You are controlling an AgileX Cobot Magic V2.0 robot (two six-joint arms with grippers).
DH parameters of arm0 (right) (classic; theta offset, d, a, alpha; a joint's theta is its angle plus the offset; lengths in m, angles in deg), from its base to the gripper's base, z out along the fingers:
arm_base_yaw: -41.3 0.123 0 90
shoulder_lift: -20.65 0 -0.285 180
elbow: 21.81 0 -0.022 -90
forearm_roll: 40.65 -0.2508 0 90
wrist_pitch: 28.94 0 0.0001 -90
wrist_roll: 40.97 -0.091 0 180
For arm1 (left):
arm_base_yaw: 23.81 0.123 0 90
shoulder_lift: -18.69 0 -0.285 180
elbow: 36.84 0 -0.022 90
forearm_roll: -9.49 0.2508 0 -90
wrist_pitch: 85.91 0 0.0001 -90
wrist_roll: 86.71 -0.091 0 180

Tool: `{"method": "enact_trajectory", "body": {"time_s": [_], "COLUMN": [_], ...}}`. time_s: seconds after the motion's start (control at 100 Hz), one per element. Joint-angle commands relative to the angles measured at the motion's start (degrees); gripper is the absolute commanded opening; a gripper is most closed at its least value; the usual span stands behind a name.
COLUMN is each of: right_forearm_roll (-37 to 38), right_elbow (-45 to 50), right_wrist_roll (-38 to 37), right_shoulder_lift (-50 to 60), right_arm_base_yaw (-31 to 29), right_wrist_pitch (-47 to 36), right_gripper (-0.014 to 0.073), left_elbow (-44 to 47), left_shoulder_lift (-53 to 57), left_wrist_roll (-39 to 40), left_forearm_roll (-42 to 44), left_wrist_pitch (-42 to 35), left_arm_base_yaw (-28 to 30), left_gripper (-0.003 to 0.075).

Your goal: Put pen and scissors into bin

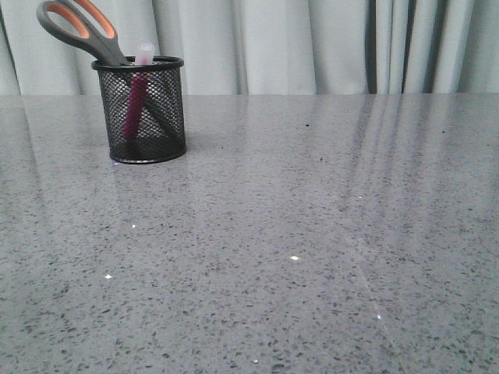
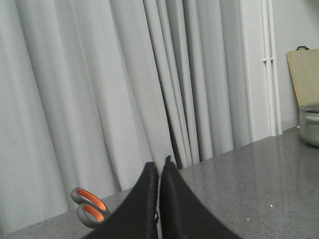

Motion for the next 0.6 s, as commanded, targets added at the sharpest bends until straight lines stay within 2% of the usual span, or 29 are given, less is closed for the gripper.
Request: {"method": "enact_trajectory", "body": {"time_s": [0.0, 0.12, 0.59], "right_forearm_roll": [1.4, 1.4, 1.0], "right_elbow": [-0.9, -0.9, -0.9], "right_wrist_roll": [0.5, 0.5, 0.5], "right_shoulder_lift": [4.0, 6.8, 6.9], "right_arm_base_yaw": [-0.3, -0.3, -0.3], "right_wrist_pitch": [2.2, 6.1, 6.2], "right_gripper": [-0.0067, -0.0068, -0.0068], "left_elbow": [-1.4, -1.4, -1.4], "left_shoulder_lift": [-0.7, -0.7, -0.7], "left_wrist_roll": [0.7, 0.7, 0.7], "left_forearm_roll": [-1.7, -1.7, -1.7], "left_wrist_pitch": [-1.2, -0.6, -0.6], "left_arm_base_yaw": [-0.6, -0.6, -0.6], "left_gripper": [-0.0022, -0.0022, -0.0022]}}
